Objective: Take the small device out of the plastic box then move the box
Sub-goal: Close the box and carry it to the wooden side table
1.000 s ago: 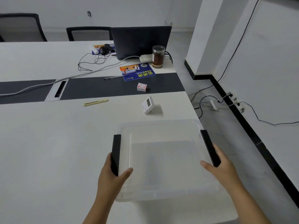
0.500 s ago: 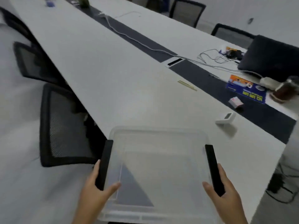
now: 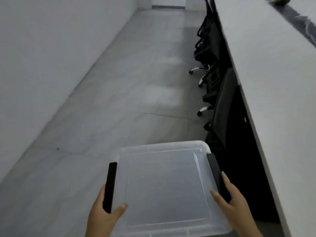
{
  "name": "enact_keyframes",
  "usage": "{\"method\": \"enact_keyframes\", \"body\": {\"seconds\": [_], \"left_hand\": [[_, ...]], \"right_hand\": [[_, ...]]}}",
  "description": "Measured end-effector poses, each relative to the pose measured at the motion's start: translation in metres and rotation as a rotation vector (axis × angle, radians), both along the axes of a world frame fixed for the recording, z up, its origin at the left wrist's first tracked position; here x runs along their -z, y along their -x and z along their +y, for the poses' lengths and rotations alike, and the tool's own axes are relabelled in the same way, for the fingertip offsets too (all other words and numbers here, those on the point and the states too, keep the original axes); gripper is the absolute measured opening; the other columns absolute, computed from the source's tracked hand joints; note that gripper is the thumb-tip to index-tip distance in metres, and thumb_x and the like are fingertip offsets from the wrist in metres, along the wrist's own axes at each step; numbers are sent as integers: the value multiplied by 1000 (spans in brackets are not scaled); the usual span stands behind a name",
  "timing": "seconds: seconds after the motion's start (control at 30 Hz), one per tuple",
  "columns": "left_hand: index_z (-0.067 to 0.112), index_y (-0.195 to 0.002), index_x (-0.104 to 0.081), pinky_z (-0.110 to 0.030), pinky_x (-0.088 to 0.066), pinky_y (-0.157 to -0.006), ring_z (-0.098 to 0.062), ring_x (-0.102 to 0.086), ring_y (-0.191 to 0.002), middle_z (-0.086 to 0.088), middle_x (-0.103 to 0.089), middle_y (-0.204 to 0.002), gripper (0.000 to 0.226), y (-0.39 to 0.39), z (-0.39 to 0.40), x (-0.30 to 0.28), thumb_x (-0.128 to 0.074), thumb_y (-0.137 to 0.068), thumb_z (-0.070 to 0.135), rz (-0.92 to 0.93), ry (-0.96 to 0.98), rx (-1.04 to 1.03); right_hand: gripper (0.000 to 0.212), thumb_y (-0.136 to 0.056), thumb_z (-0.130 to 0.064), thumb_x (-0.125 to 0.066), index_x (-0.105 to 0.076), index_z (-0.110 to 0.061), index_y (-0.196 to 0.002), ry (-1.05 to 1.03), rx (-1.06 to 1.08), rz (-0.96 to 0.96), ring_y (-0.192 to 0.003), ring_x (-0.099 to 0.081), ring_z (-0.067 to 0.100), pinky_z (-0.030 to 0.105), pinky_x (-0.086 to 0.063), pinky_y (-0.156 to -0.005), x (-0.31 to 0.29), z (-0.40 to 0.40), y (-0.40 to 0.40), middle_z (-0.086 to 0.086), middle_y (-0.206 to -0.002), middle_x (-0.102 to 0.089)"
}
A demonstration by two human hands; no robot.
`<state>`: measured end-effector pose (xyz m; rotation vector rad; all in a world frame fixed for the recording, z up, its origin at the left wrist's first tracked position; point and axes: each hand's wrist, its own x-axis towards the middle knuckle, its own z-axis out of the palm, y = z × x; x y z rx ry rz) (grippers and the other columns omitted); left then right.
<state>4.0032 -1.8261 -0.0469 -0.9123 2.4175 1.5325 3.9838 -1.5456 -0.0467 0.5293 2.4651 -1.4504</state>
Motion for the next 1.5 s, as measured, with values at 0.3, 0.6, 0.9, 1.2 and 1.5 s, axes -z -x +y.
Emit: {"method": "enact_keyframes", "body": {"seconds": [0.3, 0.6, 0.9, 1.2, 1.5], "left_hand": [[10, -131, -40, -31, -34, -89, -26, -49, -109, -11, -54, -115, 78, 86, -128, 24, -75, -63, -3, 9, -75, -135], [10, -134, -35, -35, -35, -96, -28, -47, -117, -13, -51, -129, 82, 333, -156, 42, -77, -63, 5, -3, -47, -28], [10, -132, -37, -32, -34, -91, -27, -48, -112, -4, -50, -111, 76, 579, -173, 10, -73, -66, -1, 88, -63, -54], [11, -132, -39, -33, -35, -90, -26, -49, -110, -6, -52, -111, 75, 869, -203, 24, -73, -66, 2, 76, -54, 13], [14, -133, -37, -33, -35, -92, -27, -48, -113, -5, -51, -114, 78, 1168, -177, 14, -74, -65, 3, 104, -77, 218]], "right_hand": [[65, -78, -4, -63, -34, -8, -136, 14, -53, -59, -114, -42, 15, 26, -28, -98, 19, -128, 110, 18, -133, -48], [62, -77, -3, -64, -39, -8, -133, -25, 41, -50, -125, -44, 29, 29, -31, -98, 43, -150, 333, 20, -132, -51], [61, -78, 0, -62, -38, -9, -133, 59, 31, 58, -108, -41, 10, 21, -29, -93, 12, -172, 587, 2, -112, -50], [59, -79, 0, -61, -38, -6, -133, 72, 141, 39, -115, -43, 16, 24, -30, -96, 25, -201, 854, 19, -134, -49], [60, -78, -2, -63, -39, -10, -133, 60, 323, 78, -119, -44, 19, 28, -30, -98, 12, -177, 1098, 17, -134, -50]]}}
